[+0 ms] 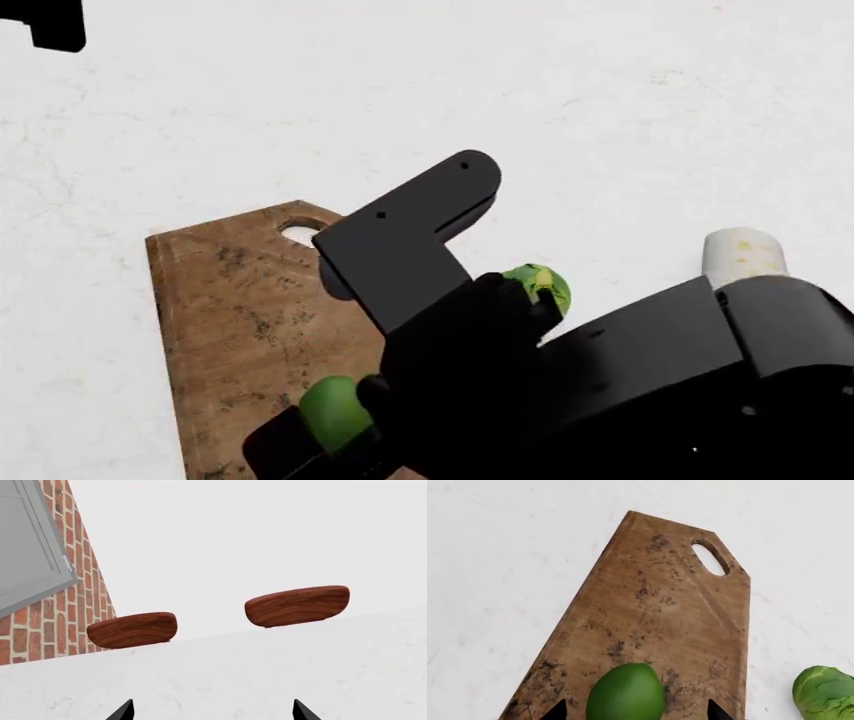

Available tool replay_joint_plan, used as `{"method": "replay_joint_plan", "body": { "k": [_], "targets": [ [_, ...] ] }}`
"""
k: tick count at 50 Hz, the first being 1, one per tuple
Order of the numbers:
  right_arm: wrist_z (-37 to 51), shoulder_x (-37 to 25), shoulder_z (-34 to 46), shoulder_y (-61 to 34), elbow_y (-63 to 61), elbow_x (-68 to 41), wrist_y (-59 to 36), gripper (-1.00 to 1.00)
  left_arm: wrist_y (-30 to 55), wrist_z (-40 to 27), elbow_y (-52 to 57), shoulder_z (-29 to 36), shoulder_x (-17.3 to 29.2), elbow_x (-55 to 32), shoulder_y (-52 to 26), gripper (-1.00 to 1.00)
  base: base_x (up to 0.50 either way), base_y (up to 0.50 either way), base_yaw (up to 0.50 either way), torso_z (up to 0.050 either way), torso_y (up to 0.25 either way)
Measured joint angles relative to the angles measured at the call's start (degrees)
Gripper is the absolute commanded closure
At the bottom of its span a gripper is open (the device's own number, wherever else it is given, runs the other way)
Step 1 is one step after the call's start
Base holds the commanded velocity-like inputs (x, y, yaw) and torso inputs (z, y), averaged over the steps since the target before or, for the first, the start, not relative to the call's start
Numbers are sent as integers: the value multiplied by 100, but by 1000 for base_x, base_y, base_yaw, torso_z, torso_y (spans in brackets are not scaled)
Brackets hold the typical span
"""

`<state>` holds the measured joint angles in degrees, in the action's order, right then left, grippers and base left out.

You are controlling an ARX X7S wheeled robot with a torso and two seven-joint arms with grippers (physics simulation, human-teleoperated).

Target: Clear the non-vegetable object off the cutting board and place the vegetables onto it.

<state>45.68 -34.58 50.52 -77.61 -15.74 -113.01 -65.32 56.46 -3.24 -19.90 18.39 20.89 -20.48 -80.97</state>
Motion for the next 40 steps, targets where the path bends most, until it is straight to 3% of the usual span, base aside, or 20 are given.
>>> {"method": "replay_joint_plan", "body": {
  "k": [15,40],
  "targets": [
    [-122,-159,-231,-618,259,28,-83,-100,-34,6,-67,29,-17,-3,-53,-100,0,0,0,0,0],
    [-1119,-345,-131,-742,1171,1585,-39,-100,-53,-10,-58,81,-12,-13,-33,-100,0,0,0,0,0]
  ]
}}
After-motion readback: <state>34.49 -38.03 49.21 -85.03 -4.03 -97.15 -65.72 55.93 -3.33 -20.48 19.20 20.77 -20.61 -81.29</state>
